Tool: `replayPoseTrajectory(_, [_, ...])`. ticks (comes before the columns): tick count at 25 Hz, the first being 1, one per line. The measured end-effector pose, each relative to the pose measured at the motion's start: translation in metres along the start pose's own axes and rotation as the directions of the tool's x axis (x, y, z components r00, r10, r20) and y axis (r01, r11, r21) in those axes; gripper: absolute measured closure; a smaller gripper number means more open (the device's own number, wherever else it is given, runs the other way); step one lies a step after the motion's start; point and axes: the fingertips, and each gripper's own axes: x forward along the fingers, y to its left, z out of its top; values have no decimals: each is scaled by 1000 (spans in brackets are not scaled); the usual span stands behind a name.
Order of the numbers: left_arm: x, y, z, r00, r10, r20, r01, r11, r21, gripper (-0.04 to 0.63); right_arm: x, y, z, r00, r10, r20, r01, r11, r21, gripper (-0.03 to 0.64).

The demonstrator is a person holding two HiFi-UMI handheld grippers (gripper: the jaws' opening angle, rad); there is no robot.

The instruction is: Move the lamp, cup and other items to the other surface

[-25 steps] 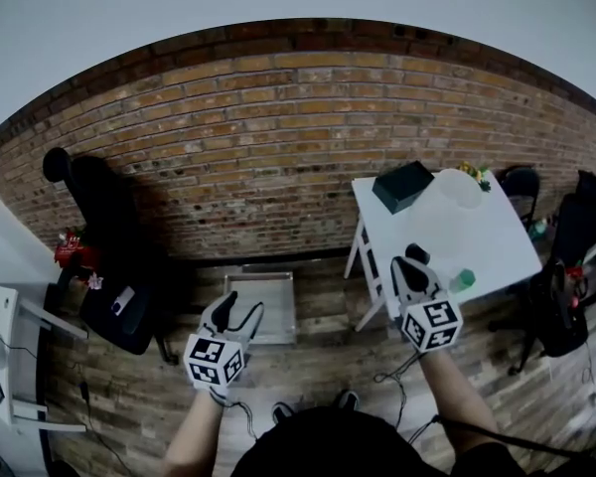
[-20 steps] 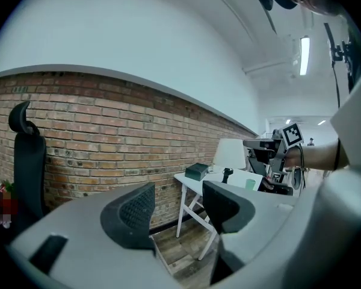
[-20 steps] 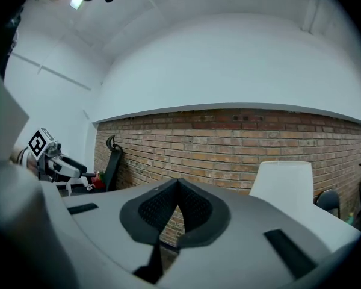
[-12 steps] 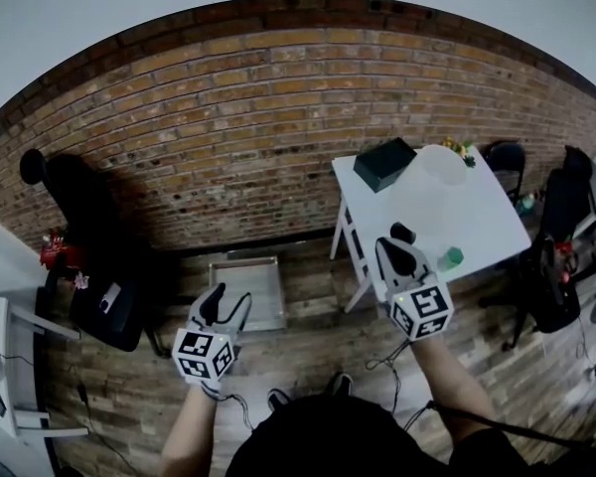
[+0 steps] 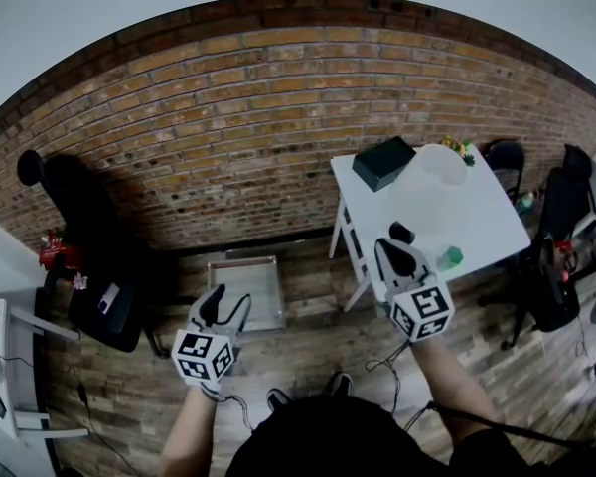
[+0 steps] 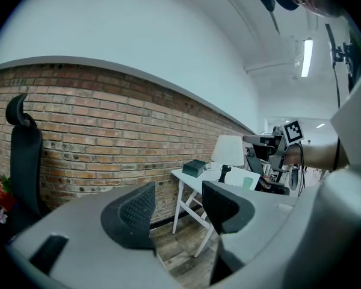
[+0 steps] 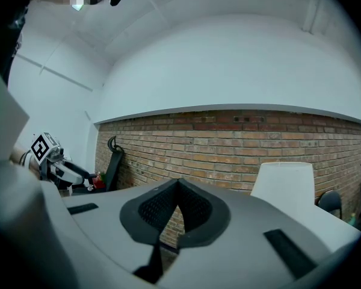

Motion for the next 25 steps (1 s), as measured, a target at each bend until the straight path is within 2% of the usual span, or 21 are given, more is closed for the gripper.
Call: replayPoseTrajectory(25, [-2,-6,-6,1000,-8,-11,8,1000,-6,357,-6,5,0,1000,25,-7,-25,1000,-5,614])
